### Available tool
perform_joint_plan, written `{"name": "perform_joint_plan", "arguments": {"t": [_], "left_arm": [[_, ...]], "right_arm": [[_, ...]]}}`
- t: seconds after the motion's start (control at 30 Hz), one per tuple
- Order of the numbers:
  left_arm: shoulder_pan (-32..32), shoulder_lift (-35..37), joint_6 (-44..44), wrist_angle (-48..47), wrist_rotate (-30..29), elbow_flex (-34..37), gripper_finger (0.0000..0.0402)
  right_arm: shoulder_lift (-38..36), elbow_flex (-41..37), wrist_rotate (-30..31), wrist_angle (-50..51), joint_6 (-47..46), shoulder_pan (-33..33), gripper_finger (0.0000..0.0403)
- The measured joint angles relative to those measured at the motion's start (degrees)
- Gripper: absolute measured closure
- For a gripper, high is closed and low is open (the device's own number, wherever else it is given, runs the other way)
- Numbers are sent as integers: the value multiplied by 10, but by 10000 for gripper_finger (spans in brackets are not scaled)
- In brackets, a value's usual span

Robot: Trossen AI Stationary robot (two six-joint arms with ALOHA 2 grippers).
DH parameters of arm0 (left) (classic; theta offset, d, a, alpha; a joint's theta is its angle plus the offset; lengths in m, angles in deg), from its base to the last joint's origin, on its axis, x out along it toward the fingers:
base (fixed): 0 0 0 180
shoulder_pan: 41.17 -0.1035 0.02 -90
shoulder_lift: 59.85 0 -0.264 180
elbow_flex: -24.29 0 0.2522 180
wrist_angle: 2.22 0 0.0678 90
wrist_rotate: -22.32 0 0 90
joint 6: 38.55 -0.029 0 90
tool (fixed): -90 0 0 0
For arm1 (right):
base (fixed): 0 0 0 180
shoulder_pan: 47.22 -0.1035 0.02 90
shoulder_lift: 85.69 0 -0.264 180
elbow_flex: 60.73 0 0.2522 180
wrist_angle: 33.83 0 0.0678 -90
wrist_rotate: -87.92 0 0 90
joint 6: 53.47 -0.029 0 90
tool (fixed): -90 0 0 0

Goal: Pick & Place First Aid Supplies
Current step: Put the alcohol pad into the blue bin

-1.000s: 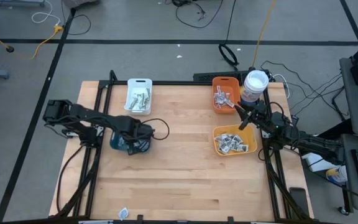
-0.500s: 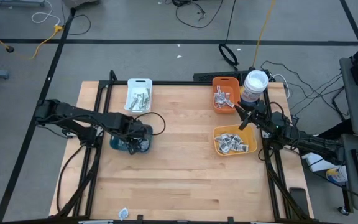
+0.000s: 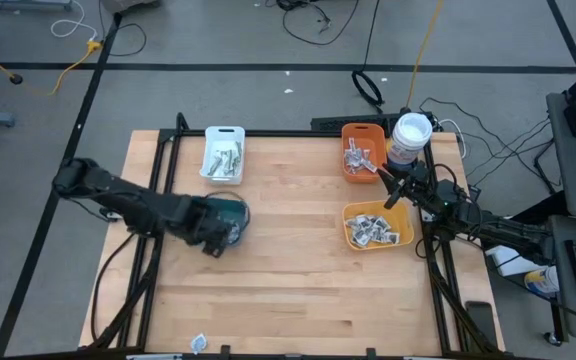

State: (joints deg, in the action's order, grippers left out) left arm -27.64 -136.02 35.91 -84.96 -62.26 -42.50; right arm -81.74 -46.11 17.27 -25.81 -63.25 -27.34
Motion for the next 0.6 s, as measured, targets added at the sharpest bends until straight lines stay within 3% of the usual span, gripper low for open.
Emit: {"name": "perform_joint_plan", "arguments": {"t": [0.3,0.6], "left_arm": [[191,-27,302,74,62,-1,135],[298,-43,480,160,64,-1,153]], "right_arm": [[0,0,0,0,0,0,287],[0,0,0,0,0,0,286]]}}
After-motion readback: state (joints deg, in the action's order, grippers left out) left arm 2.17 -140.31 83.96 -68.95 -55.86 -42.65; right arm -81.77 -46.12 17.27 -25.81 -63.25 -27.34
